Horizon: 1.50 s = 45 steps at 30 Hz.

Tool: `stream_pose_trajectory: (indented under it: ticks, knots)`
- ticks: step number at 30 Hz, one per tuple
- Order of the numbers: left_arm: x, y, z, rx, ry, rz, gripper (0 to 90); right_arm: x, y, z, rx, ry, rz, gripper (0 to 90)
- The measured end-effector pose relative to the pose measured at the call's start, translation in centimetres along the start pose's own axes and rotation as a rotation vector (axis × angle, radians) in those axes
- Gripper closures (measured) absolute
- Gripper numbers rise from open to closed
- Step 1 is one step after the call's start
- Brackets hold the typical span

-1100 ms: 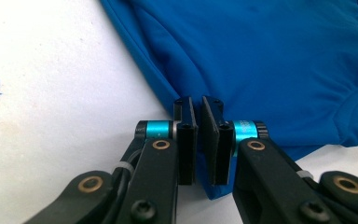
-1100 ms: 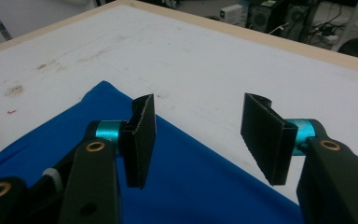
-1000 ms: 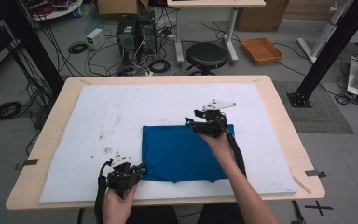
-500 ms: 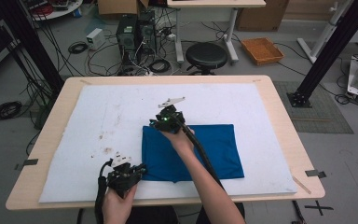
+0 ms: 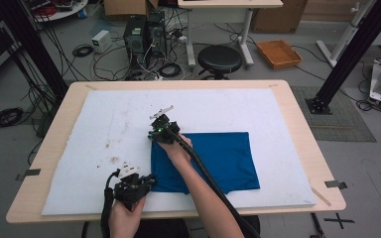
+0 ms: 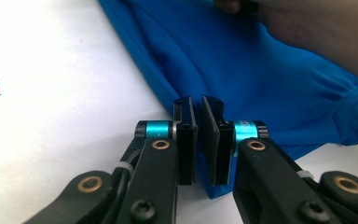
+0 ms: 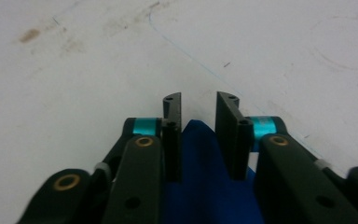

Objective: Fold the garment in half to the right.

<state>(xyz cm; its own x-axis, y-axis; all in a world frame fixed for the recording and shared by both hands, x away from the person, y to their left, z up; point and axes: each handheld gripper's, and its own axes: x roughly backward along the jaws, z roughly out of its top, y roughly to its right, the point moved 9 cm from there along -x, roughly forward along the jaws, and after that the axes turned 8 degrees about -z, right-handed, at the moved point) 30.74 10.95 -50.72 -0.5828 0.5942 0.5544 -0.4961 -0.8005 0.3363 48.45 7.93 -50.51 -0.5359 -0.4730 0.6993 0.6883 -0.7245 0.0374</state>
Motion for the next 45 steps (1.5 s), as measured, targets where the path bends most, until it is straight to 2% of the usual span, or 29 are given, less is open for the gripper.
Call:
stream_pose_trajectory:
  ticks: [3, 11, 17, 21, 24, 27, 31, 32, 34, 40, 45]
  knots:
    - [0.0, 0.0, 0.0, -0.004, 0.0, 0.001, 83.9, -0.2, 0.0, -0.1, 0.021, -0.003, -0.018, 86.1]
    - [0.0, 0.0, 0.0, -0.004, -0.001, -0.001, 84.0, 0.7, 0.1, 0.6, 0.017, 0.038, -0.007, 87.7]
    - [0.4, 0.1, 0.4, -0.02, 0.007, 0.0, 85.7, 2.0, 0.8, 1.4, -0.047, 0.089, 0.021, 87.7]
    - [0.9, 1.1, 1.1, -0.059, 0.031, -0.007, 86.5, 3.7, 1.5, 2.1, -0.089, 0.133, 0.062, 87.6]
    - [1.1, 2.5, 2.1, -0.08, 0.057, -0.036, 86.6, 5.5, 2.6, 2.4, -0.117, 0.165, 0.088, 87.6]
    - [0.8, 4.5, 3.1, -0.112, 0.07, -0.073, 86.6, 7.4, 4.0, 2.3, -0.14, 0.178, 0.118, 87.6]
    - [-0.2, 7.5, 4.5, -0.144, 0.075, -0.138, 86.7, 10.0, 6.6, 1.6, -0.157, 0.192, 0.127, 87.6]
    - [-0.8, 8.7, 5.0, -0.159, 0.074, -0.158, 86.7, 10.5, 7.2, 1.3, -0.161, 0.19, 0.123, 87.6]
    - [-1.8, 10.1, 5.5, -0.177, 0.07, -0.18, 86.7, 11.9, 8.9, 0.6, -0.167, 0.196, 0.111, 87.6]
    - [-5.2, 13.5, 6.1, -0.205, 0.04, -0.237, 86.7, 14.6, 12.6, -1.6, -0.182, 0.202, 0.074, 87.6]
    - [-7.5, 16.0, 6.6, -0.219, 0.024, -0.278, 86.8, 16.1, 15.2, -3.4, -0.197, 0.199, 0.053, 87.6]
